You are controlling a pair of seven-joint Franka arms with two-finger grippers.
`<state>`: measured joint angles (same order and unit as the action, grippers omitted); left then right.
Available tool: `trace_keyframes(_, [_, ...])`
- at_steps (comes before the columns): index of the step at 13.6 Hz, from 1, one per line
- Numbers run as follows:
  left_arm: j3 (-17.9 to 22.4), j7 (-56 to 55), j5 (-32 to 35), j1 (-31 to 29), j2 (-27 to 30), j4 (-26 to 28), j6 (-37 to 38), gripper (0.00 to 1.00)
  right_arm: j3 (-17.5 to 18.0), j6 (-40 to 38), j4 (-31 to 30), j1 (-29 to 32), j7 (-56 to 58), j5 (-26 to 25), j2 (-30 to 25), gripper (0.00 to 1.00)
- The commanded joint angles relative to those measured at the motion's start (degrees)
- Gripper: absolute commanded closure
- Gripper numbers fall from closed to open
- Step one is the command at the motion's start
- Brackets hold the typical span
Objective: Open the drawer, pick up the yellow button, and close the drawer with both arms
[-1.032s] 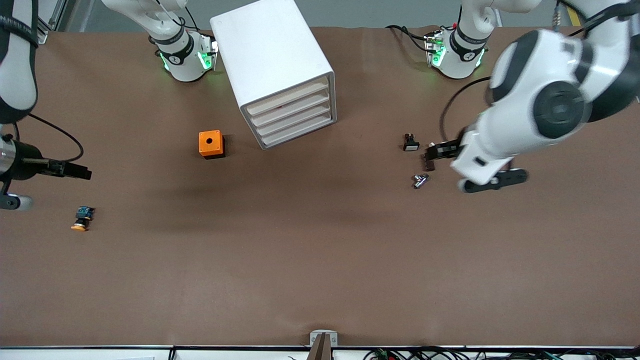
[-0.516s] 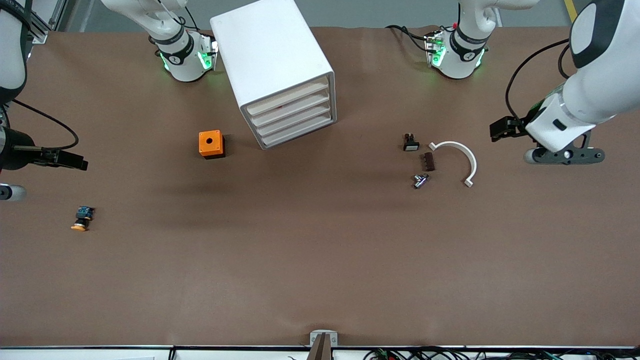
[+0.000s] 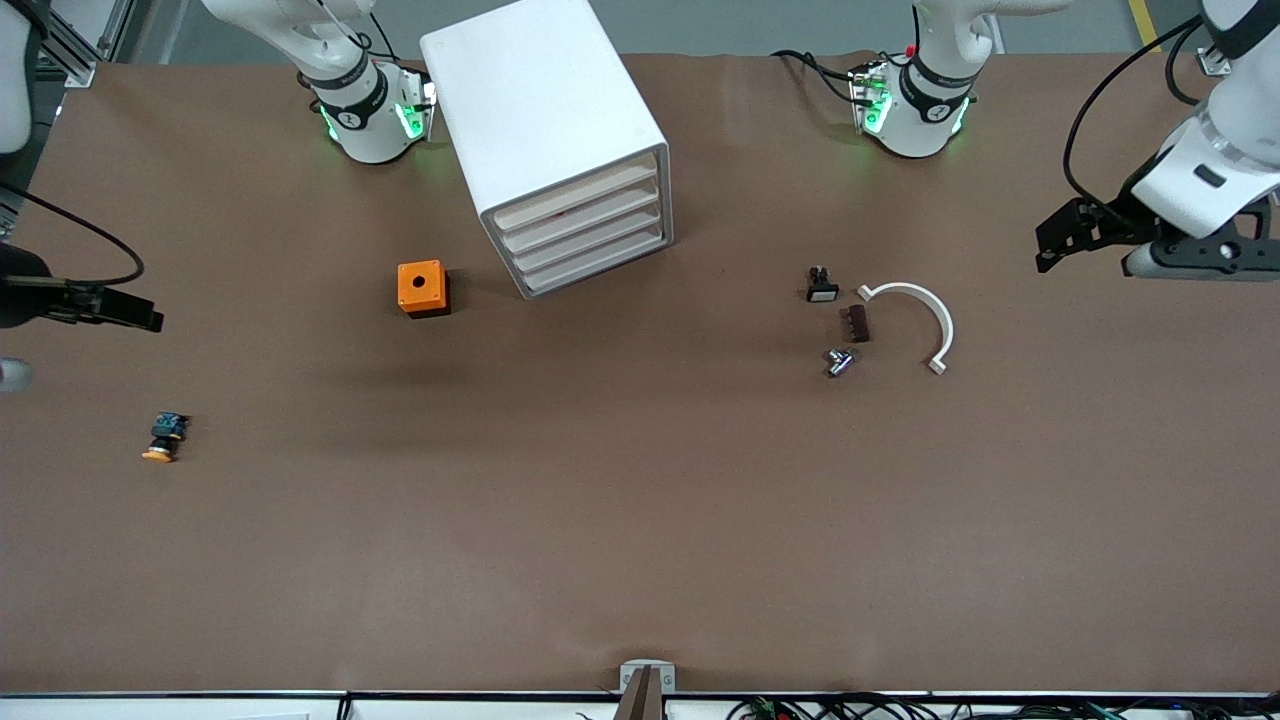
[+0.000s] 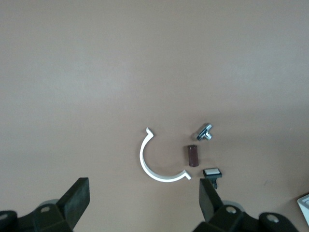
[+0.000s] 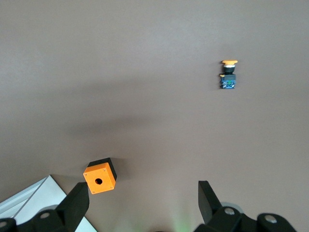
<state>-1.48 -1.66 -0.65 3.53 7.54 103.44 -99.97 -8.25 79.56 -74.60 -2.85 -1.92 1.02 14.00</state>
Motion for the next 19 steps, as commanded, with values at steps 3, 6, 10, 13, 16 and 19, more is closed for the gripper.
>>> trace_keyframes(3, [-0.81, -0.19, 0.74, -0.81, -3.84, -10.95, 6.61, 0.0, 0.34, -5.12, 0.87, -0.05, -0.8, 2.04, -3.53, 0.0])
trace_keyframes(6, [-0.89, -0.36, 0.91, -0.46, -4.72, -14.32, 10.93, 0.0, 0.43, -5.12, -2.99, 0.03, -0.8, 1.79, -7.83, 0.0])
trace_keyframes(10, [-0.89, -0.72, 0.83, -0.54, -4.9, -14.23, 11.11, 0.0, 0.17, -6.7, -4.14, 2.76, -0.71, 1.62, -8.82, 0.0])
trace_keyframes(13, [-0.89, -0.63, 0.83, -0.81, -5.25, -14.14, 11.37, 0.0, -0.01, -0.85, -13.15, 2.76, -0.45, 1.44, -14.67, 0.0])
trace_keyframes(16, [-0.89, -0.63, 0.74, -0.81, -5.78, -14.14, 11.9, 0.0, 0.17, 8.57, -25.91, 3.11, 0.08, 0.82, -23.56, 0.0])
trace_keyframes(19, [-0.89, -0.63, 0.65, -0.81, -5.78, -14.23, 11.99, 0.0, 3.93, 9.56, -26.38, 6.26, 0.16, -0.14, -23.93, 0.0])
